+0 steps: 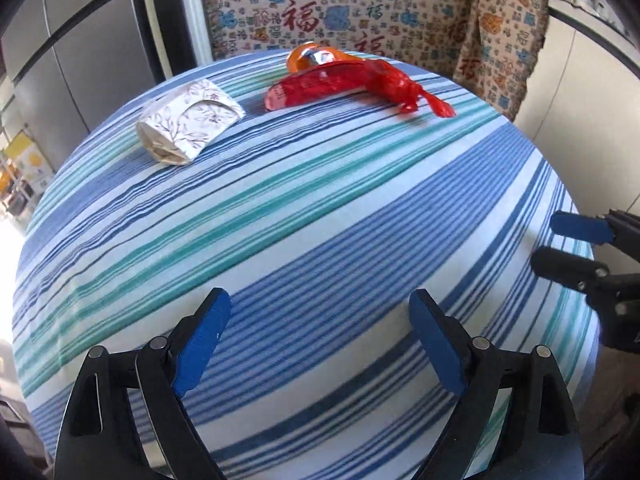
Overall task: Collect trash
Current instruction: 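Move both tools back over the table toward the paper box, then grasp the white floral paper box with the left tool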
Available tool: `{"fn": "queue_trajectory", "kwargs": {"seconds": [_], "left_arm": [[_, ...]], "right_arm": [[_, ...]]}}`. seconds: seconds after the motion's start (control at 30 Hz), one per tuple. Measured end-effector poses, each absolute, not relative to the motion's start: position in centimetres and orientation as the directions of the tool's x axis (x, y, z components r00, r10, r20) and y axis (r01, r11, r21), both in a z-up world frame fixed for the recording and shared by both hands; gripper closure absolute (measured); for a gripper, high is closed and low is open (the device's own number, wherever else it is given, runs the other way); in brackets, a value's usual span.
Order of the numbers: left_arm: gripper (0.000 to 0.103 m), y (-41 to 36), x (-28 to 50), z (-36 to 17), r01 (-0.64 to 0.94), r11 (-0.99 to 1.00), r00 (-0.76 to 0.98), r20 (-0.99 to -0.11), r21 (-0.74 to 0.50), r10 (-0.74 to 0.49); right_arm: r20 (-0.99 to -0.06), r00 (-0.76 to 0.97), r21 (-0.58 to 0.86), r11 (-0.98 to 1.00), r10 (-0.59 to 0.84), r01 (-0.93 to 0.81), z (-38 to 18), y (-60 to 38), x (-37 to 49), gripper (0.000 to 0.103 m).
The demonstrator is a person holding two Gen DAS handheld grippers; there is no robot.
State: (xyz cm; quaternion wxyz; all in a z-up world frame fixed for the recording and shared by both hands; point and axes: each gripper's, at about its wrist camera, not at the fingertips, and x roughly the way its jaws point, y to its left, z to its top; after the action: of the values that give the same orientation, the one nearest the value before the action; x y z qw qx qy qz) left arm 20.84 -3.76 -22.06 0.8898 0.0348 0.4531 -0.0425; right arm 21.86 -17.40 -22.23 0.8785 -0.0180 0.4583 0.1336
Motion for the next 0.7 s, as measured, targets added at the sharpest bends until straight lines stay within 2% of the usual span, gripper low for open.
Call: {"fn": "queue_trajectory", "kwargs": {"seconds": [0.07, 0.17, 0.37, 0.57, 0.7], "left_arm": [[0.003, -2.6, 21.2, -22.4, 0.101, 0.994, 0.590, -0.807, 0.028, -0.037], [0.000, -0.8, 21.2, -22.5, 0.106, 0.994, 0.588, -0.808, 0.028, -0.041], [0.000, 1.8, 22.8, -22.4, 0.129, 0.991, 0.579, -0.814, 0.025, -0.055], [0.000, 6.7, 25.9, -22.2, 0.083, 0.996, 0.576, -0.817, 0.020, -0.032], [0.000, 8.2, 28.4, -22.1, 0.140, 0.990, 0.564, -0.824, 0.018, -0.065]], "right_arm": [[-0.810, 0.548, 0.075, 0.965, 0.207, -0.252, -22.7, -16.2, 22.2, 0.043], [-0.801, 0.569, 0.039, 0.964, 0.187, -0.263, -22.7, -15.3, 22.6, 0.039], [-0.783, 0.598, 0.006, 0.963, 0.172, -0.269, -23.1, -14.6, 23.0, 0.031], [-0.778, 0.605, 0.006, 0.964, 0.172, -0.266, -23.2, -14.5, 23.1, 0.030], [-0.776, 0.608, 0.002, 0.964, 0.168, -0.264, -23.2, -14.4, 23.1, 0.030]]}}
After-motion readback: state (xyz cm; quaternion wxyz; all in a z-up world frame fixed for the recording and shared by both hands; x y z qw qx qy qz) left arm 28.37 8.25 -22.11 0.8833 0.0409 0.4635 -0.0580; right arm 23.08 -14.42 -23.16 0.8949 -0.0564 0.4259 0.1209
